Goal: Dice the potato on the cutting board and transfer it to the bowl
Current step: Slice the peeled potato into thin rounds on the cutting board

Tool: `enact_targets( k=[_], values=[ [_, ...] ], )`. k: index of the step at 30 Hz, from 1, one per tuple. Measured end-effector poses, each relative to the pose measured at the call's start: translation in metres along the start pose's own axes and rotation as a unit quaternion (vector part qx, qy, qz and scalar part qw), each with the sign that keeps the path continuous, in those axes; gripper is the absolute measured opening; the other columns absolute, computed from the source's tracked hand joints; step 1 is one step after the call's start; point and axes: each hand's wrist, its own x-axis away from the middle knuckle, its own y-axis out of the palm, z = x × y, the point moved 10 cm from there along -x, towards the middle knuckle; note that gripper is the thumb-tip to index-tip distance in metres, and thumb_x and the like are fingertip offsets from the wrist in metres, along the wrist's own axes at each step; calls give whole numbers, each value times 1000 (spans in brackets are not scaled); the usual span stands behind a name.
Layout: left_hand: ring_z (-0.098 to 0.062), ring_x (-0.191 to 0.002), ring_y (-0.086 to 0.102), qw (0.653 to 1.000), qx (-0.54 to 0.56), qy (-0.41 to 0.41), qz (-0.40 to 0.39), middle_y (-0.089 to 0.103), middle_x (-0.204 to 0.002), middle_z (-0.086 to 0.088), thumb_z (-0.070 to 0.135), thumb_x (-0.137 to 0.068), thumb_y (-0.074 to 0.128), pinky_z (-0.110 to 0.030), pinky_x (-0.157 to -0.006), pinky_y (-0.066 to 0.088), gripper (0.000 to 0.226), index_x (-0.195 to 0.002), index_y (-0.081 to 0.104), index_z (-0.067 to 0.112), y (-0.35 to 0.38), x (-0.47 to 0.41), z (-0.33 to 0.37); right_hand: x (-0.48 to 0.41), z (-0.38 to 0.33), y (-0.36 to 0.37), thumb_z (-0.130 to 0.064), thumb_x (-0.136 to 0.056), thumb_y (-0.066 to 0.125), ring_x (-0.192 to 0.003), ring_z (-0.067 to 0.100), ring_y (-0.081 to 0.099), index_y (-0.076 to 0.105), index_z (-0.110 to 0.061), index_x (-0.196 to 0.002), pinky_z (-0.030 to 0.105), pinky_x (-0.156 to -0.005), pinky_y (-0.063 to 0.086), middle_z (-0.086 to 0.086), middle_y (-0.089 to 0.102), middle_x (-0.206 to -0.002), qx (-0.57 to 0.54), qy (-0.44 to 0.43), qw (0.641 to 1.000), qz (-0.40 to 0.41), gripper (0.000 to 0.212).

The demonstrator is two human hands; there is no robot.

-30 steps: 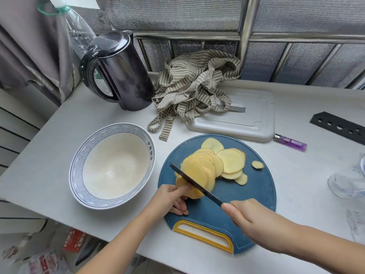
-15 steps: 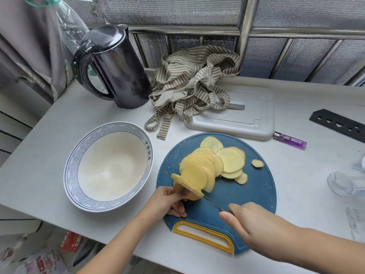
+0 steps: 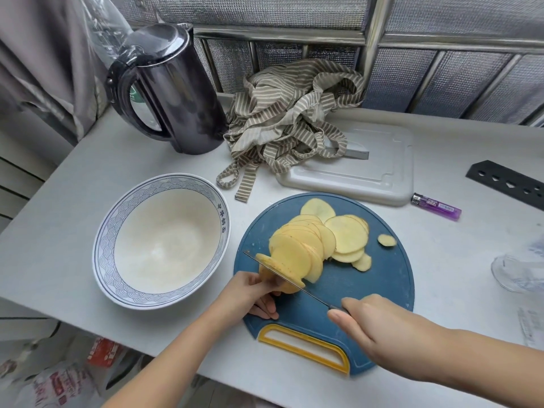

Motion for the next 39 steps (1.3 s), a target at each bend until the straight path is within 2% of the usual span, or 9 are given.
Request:
enact_targets(
  k=[3, 9, 14, 20, 23, 26, 28, 36, 39],
  values=[
    [-25, -58, 69, 1000, -4, 1, -5, 65, -60, -14, 44, -69, 68, -27, -62, 58, 46, -83, 64, 1, 0, 2, 0, 0, -1, -4, -57, -96, 14, -63, 14, 39, 33, -26, -73, 30, -65, 33, -5, 41, -73, -1, -3, 1000, 6, 43],
    [-25, -61, 69, 1000, -9, 7, -18, 66, -63, -14, 47, -70, 66, -31, -68, 58, 64, -101, 63, -9, 1, 3, 0, -1, -2, -4, -59, -95, 15, -63, 14, 40, 36, -26, -74, 30, -66, 37, -5, 43, -73, -3, -3, 1000, 0, 45],
    [-25, -61, 69, 999, -14, 12, -26, 67, -63, -13, 51, -73, 76, -29, -67, 58, 56, -91, 63, 0, 2, 3, 1, -3, -1, -5, -62, -88, 9, -61, 13, 39, 37, -24, -74, 30, -67, 37, -5, 43, -71, -7, -11, 1000, -4, 50],
    [-21, -61, 68, 998, -49, 27, -17, 67, -61, -9, 50, -71, 72, -24, -63, 57, 52, -89, 65, 2, 4, 6, 1, -13, -6, -2, -59, -93, 13, -59, 14, 38, 39, -21, -73, 31, -67, 37, -3, 44, -70, -4, -20, 1000, 2, 50],
    [-19, -60, 68, 998, -49, 26, -19, 67, -61, -8, 49, -69, 69, -25, -64, 58, 58, -95, 66, -3, 2, 5, 0, -13, -3, 2, -63, -87, 10, -61, 14, 39, 39, -23, -74, 30, -67, 38, -4, 43, -70, -7, -20, 1000, -2, 51],
    [-25, -68, 70, 998, -40, 24, -38, 67, -64, -8, 56, -68, 79, -36, -77, 58, 72, -106, 67, -4, 2, 4, -1, -12, 1, 7, -65, -87, 8, -62, 15, 39, 38, -23, -75, 31, -67, 38, -4, 43, -70, -6, -25, 1000, 11, 53],
    [-29, -73, 70, 998, -38, 24, -44, 68, -65, -9, 57, -64, 75, -39, -81, 57, 73, -108, 68, -2, 2, 4, -1, -11, 3, 9, -69, -84, 5, -64, 16, 41, 37, -24, -75, 33, -68, 38, -3, 44, -70, -10, -34, 999, 24, 56],
    [-26, -71, 70, 998, -38, 25, -45, 69, -67, -11, 62, -56, 73, -41, -83, 56, 83, -109, 66, -2, 4, 5, 0, -10, 4, 6, -61, -88, 11, -61, 13, 37, 39, -22, -75, 28, -66, 35, -5, 41, -69, -21, -39, 999, 4, 50],
    [-25, -69, 70, 998, -40, 31, -44, 68, -65, -10, 62, -57, 72, -36, -77, 57, 84, -109, 65, -4, 4, 3, 0, -13, 3, 8, -61, -88, 11, -61, 13, 37, 40, -22, -75, 29, -66, 36, -4, 42, -70, -24, -39, 999, 3, 51]
  ],
)
